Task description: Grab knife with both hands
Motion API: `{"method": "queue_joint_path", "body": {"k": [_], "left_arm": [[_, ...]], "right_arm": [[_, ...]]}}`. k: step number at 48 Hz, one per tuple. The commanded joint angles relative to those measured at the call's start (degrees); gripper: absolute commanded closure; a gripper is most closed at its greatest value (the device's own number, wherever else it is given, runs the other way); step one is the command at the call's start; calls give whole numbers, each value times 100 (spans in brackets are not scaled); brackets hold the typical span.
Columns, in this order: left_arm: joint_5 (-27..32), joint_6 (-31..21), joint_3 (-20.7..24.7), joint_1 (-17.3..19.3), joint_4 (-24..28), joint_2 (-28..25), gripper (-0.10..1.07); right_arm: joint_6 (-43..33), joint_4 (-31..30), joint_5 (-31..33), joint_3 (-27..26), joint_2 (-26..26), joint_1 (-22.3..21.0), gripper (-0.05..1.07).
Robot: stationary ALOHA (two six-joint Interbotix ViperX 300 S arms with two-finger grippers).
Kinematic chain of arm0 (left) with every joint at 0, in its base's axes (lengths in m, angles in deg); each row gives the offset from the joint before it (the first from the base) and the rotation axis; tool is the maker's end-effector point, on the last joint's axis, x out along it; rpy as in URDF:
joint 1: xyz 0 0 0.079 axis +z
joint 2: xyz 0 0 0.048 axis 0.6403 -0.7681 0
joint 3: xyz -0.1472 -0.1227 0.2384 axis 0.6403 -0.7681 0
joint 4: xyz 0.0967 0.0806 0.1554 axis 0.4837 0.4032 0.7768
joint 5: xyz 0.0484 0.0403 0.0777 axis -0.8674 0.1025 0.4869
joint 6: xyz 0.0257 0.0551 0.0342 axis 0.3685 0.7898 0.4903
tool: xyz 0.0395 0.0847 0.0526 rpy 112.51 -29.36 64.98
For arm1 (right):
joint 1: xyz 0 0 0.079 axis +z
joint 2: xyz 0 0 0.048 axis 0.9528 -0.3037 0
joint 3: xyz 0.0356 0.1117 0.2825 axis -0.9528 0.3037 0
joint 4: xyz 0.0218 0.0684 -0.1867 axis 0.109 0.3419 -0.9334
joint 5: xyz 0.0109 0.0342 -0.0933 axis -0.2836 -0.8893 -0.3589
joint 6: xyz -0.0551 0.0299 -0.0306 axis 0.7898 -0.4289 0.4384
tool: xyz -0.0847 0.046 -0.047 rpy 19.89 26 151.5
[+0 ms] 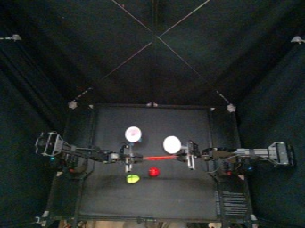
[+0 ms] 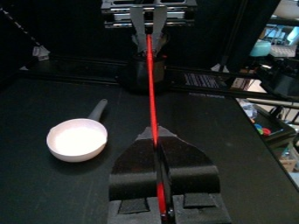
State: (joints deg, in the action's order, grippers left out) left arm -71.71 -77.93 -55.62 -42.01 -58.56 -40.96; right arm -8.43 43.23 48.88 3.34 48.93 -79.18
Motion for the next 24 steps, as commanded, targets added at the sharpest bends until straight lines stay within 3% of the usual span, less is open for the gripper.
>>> {"method": "queue_joint_path", "body": {"k": [1, 24], "left_arm": [[-44, -9, 35, 35, 9, 35, 83], [-44, -9, -18, 44, 211, 26, 83]], "right_arm": [[-9, 9, -18, -62, 35, 18, 53], [-35, 9, 88, -132, -167, 185, 53]]}}
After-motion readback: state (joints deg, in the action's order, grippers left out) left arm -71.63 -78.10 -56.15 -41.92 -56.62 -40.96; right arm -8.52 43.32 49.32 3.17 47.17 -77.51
